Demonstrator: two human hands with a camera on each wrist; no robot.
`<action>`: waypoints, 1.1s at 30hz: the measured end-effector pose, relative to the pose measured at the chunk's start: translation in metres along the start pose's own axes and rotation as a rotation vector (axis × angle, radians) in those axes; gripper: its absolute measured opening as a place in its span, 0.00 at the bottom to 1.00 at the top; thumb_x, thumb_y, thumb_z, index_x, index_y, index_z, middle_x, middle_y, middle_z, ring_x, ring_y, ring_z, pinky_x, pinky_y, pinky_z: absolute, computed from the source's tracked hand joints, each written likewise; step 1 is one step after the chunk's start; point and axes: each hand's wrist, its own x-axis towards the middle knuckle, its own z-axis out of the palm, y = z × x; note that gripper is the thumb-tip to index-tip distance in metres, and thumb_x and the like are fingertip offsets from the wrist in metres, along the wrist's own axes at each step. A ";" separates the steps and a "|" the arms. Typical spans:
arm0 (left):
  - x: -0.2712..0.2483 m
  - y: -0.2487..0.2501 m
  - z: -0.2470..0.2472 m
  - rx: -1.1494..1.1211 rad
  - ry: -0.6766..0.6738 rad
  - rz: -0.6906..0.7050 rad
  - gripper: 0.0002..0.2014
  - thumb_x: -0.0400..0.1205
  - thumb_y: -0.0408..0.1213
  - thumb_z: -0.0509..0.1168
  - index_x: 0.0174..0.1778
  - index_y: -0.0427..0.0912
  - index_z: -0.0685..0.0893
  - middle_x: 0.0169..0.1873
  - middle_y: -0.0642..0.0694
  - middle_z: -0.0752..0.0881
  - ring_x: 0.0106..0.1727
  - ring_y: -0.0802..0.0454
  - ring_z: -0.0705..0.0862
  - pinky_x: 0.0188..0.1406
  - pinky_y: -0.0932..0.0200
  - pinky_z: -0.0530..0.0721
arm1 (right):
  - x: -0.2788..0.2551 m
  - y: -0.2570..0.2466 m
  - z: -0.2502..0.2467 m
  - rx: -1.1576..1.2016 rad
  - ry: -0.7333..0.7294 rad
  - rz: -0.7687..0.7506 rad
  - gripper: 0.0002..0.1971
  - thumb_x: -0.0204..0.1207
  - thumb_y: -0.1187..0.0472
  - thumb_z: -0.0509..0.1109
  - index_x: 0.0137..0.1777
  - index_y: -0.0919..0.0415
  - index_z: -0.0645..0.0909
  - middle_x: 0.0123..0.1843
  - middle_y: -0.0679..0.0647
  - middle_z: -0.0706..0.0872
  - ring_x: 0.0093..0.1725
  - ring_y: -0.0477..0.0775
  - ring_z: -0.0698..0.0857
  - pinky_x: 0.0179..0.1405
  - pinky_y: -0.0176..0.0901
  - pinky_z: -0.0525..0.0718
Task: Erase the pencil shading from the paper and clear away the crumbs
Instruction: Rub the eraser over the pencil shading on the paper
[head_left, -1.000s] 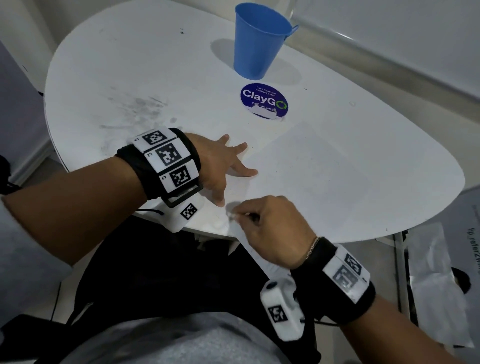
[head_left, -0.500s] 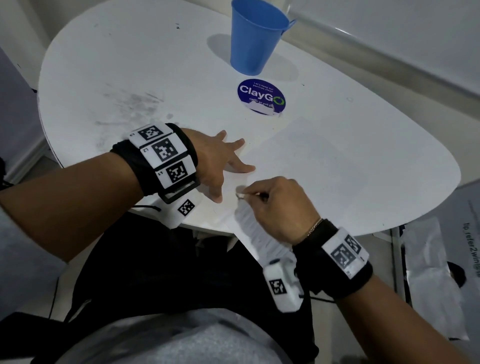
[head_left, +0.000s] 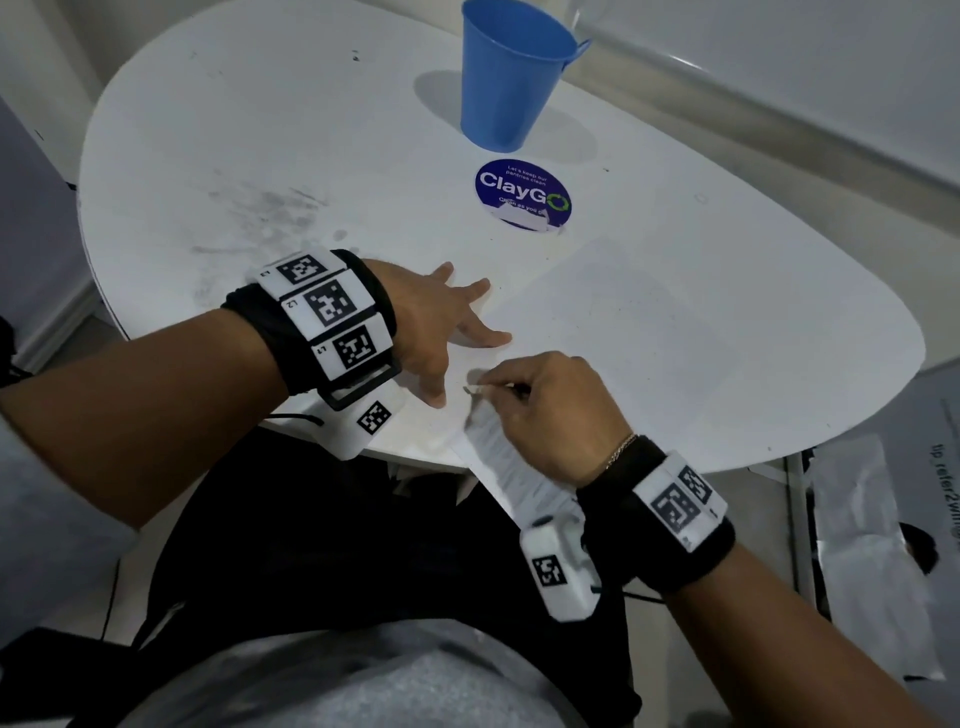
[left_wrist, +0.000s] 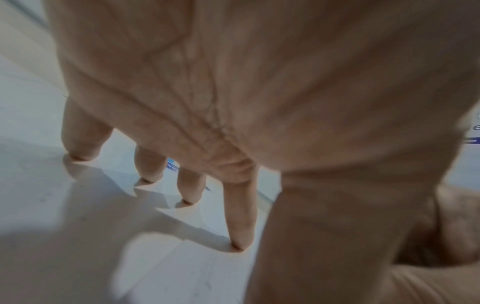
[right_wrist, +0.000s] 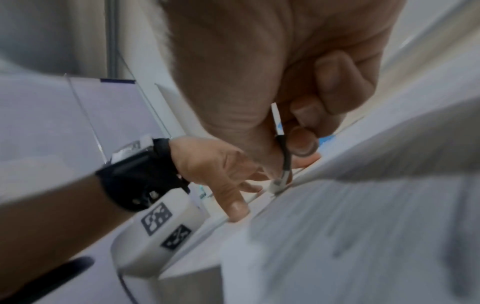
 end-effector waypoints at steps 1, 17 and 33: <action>0.000 0.000 0.000 0.001 0.001 0.002 0.49 0.78 0.53 0.75 0.82 0.80 0.46 0.86 0.59 0.29 0.86 0.51 0.27 0.87 0.32 0.48 | -0.001 0.001 0.001 0.000 0.005 0.007 0.09 0.81 0.55 0.70 0.54 0.46 0.91 0.56 0.36 0.90 0.49 0.45 0.89 0.55 0.41 0.86; 0.004 -0.002 0.001 -0.003 -0.011 0.012 0.50 0.77 0.48 0.75 0.81 0.82 0.46 0.86 0.59 0.29 0.86 0.50 0.26 0.86 0.33 0.48 | 0.003 0.020 -0.009 0.003 0.028 0.011 0.07 0.81 0.55 0.72 0.52 0.48 0.92 0.45 0.39 0.92 0.38 0.39 0.87 0.43 0.34 0.81; 0.003 -0.003 0.001 0.023 -0.024 0.026 0.51 0.77 0.50 0.76 0.81 0.82 0.45 0.86 0.57 0.28 0.86 0.48 0.26 0.86 0.30 0.46 | -0.003 0.016 -0.006 -0.014 -0.042 -0.014 0.07 0.81 0.56 0.71 0.51 0.51 0.92 0.33 0.37 0.87 0.26 0.36 0.81 0.29 0.23 0.71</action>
